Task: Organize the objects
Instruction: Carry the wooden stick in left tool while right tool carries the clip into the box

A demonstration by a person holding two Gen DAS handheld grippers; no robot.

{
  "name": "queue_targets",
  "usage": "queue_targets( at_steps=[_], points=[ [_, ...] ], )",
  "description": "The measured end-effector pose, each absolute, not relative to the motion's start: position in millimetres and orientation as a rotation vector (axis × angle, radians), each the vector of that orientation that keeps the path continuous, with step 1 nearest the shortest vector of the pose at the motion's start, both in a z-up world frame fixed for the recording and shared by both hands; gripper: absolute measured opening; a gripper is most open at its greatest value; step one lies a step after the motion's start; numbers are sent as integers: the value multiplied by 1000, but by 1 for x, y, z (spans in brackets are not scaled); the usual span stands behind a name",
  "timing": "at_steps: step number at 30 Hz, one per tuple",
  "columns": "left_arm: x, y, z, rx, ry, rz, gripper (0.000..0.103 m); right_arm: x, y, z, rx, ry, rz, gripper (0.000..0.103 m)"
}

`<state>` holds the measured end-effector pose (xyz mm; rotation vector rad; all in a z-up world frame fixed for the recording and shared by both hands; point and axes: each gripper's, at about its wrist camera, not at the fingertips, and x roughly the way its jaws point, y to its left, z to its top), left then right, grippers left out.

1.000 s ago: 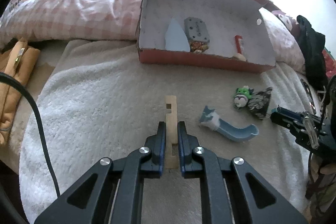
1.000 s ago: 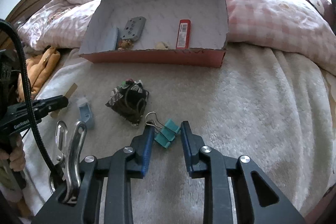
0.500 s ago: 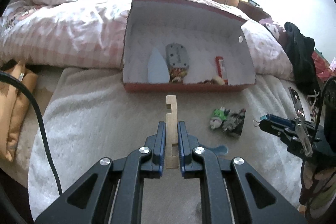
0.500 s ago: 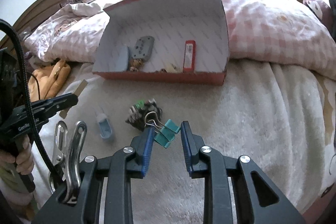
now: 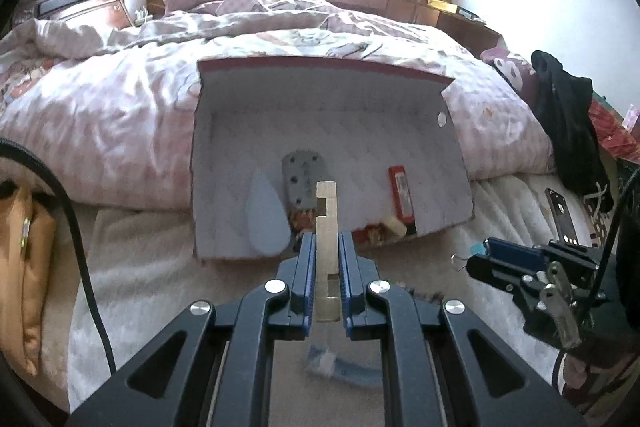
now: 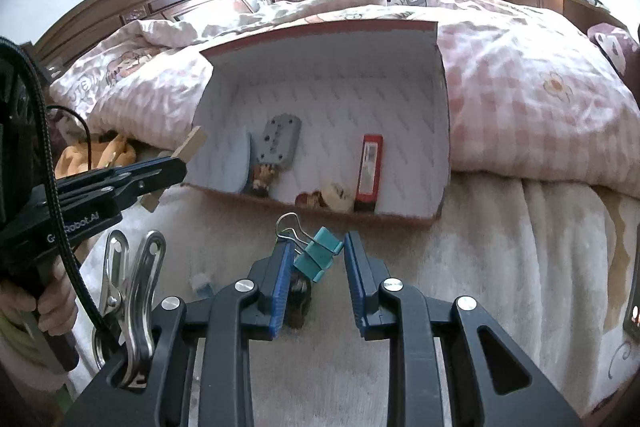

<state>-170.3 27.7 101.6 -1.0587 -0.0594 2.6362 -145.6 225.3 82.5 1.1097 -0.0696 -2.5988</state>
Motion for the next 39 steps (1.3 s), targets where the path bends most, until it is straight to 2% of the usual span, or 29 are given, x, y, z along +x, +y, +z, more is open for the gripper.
queue_targets(
  at_steps=[12, 39],
  points=[
    [-216, 42, 104, -1045, -56, 2659, 10, -188, 224, 88, 1076, -93, -2631, 27],
    [-301, 60, 59, -1117, -20, 2694, 10, -240, 224, 43, 1129, -84, -2675, 27]
  ],
)
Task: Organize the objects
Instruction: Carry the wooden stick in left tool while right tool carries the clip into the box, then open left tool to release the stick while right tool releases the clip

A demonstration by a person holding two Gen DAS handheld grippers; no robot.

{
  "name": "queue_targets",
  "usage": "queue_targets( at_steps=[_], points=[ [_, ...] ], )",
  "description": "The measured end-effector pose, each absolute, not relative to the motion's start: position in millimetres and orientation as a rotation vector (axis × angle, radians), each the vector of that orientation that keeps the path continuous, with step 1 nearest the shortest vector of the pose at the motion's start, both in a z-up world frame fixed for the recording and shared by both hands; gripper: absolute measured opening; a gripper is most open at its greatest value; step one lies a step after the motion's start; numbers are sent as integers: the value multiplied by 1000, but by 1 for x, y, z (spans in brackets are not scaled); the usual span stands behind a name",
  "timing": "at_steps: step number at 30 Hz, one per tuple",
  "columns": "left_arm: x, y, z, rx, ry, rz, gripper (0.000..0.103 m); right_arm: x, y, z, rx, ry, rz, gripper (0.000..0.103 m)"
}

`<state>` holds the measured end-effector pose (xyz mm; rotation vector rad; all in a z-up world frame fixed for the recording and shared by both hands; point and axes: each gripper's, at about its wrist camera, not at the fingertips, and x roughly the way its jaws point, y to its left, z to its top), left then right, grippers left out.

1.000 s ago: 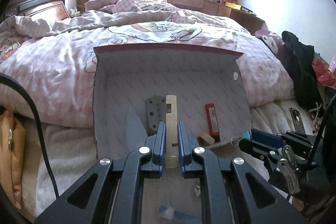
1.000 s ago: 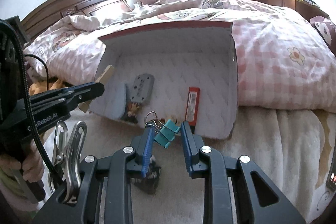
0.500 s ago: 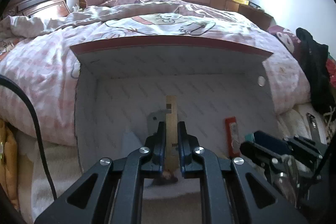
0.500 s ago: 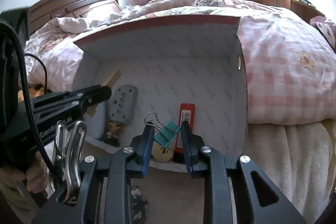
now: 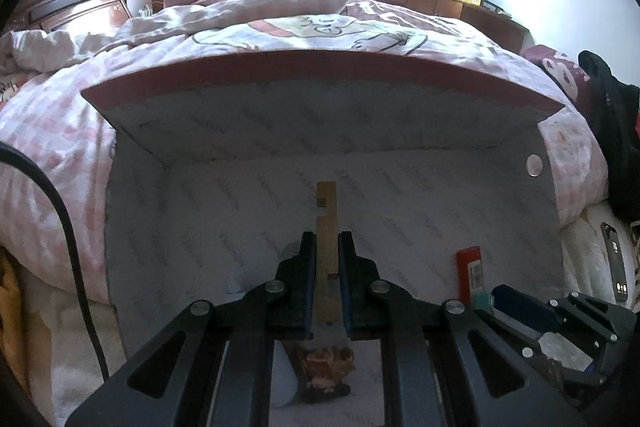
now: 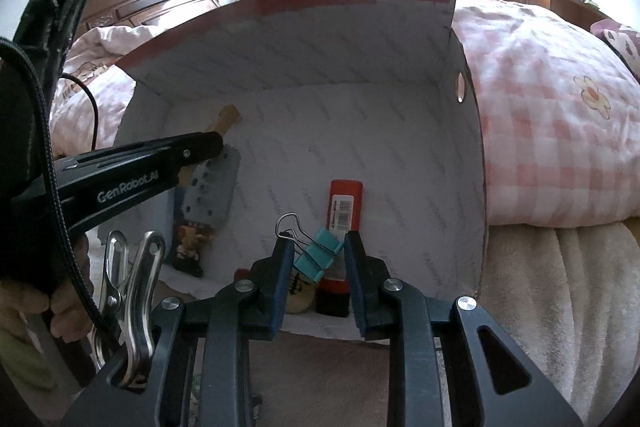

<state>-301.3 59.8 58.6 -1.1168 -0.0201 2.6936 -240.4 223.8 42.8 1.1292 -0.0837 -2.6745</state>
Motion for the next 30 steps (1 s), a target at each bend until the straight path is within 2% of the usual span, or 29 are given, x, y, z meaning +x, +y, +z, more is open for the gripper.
queue_targets(
  at_steps=[13, 14, 17, 20, 21, 30],
  points=[
    [-304, 64, 57, -1119, -12, 2717, 10, -243, 225, 38, 1123, -77, -2677, 27],
    [-304, 64, 57, -1123, -13, 2717, 10, -242, 224, 38, 1120, -75, -2676, 30],
    [-303, 66, 57, -1135, -4, 2706, 17, -240, 224, 38, 1103, -81, -2664, 36],
    [-299, 65, 57, -1150, 13, 2721, 37, -236, 221, 41, 1091, -65, -2668, 44],
    [-297, 64, 57, -1150, 12, 2726, 41, -234, 220, 42, 1086, -60, -2673, 44],
    [-283, 54, 69, -1144, 11, 2754, 42, -225, 227, 52, 1054, -131, -2691, 47]
  ],
)
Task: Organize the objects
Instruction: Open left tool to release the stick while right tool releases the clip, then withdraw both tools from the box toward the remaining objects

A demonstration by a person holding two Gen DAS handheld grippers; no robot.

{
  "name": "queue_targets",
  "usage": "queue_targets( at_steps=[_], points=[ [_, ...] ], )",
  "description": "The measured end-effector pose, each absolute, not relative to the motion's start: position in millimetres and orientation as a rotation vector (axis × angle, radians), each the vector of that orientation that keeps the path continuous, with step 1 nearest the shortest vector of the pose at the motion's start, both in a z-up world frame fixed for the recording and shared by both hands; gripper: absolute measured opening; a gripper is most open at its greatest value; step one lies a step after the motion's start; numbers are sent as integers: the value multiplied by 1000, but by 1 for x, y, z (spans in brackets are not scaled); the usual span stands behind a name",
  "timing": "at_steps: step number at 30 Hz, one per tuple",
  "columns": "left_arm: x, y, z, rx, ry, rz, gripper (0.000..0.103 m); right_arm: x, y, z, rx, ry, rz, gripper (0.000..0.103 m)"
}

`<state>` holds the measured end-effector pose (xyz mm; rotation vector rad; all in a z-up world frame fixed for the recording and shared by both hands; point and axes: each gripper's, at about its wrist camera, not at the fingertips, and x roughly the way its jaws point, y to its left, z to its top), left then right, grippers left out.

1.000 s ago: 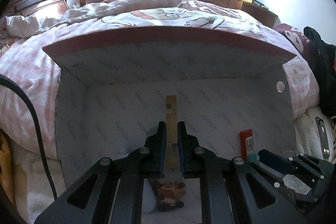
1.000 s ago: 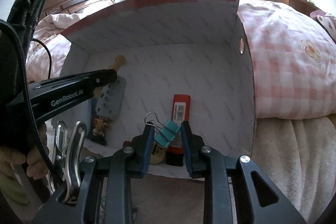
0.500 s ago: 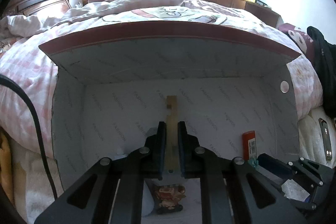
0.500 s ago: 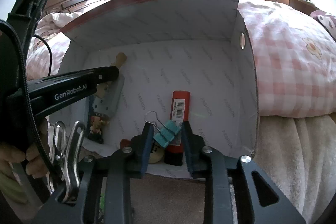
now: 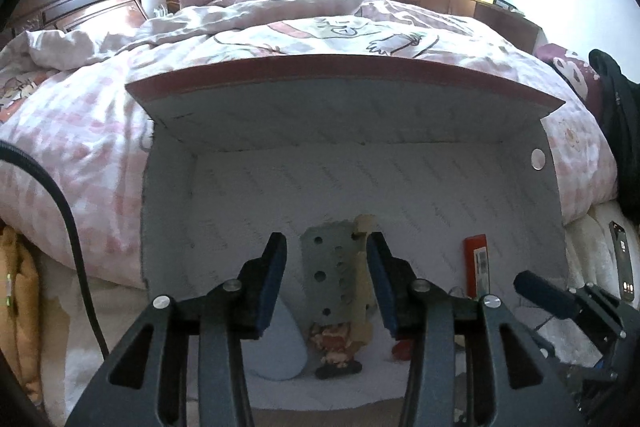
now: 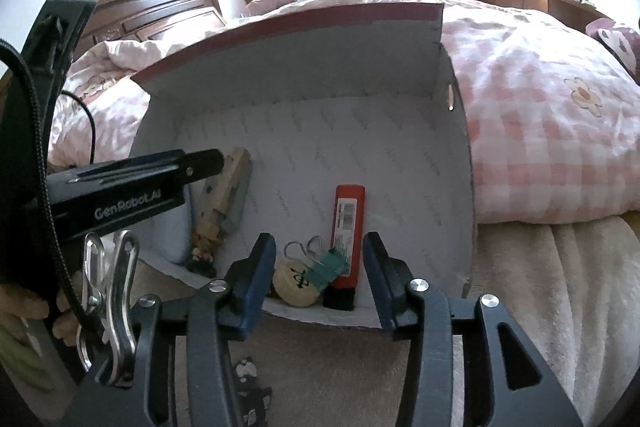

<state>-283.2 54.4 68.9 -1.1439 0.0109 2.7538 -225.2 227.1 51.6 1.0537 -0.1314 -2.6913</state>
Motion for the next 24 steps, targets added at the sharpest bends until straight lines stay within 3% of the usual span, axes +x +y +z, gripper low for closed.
queue_targets(
  at_steps=[24],
  points=[
    [-215, 38, 95, -1116, -1, 2767, 42, -167, 226, 74, 1040, -102, -2685, 48]
  ],
)
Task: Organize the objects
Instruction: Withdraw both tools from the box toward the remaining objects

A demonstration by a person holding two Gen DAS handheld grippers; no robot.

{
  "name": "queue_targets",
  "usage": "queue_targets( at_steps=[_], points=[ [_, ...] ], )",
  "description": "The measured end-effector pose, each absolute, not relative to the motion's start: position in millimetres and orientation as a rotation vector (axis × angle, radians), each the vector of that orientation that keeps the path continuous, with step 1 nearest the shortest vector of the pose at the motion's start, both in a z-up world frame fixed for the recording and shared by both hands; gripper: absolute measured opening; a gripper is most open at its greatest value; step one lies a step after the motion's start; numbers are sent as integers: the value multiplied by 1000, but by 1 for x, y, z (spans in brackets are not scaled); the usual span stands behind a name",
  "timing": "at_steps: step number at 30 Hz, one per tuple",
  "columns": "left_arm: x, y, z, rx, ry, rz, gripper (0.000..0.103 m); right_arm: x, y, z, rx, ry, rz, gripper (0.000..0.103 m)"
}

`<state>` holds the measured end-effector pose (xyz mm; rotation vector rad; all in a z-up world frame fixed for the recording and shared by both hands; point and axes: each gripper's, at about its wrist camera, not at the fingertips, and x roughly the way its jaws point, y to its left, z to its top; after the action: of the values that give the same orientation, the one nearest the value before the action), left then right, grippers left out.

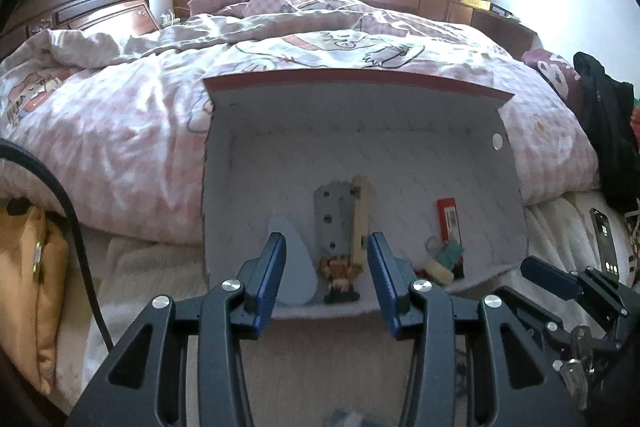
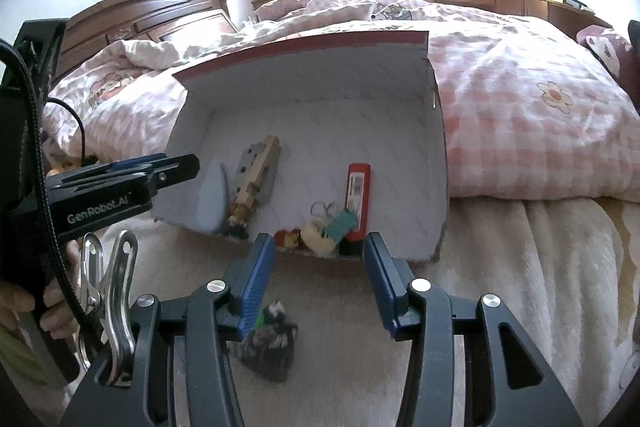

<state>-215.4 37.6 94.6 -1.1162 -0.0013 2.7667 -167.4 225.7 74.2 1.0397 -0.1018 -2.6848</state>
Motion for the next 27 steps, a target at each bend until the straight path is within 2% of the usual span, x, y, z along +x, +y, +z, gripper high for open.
queue_targets(
  at_steps=[19, 23, 27],
  points=[
    [-138, 30, 57, -1250, 9, 2661, 43, -113, 222, 50, 1156, -71, -2615, 50],
    [-125, 22, 46, -1279, -14, 2687, 43, -115, 217, 43, 1198, -107, -2570, 59],
    [-122, 11, 34, -1343, -64, 2685, 43, -119, 206, 37, 1218, -101, -2541, 59]
  ],
)
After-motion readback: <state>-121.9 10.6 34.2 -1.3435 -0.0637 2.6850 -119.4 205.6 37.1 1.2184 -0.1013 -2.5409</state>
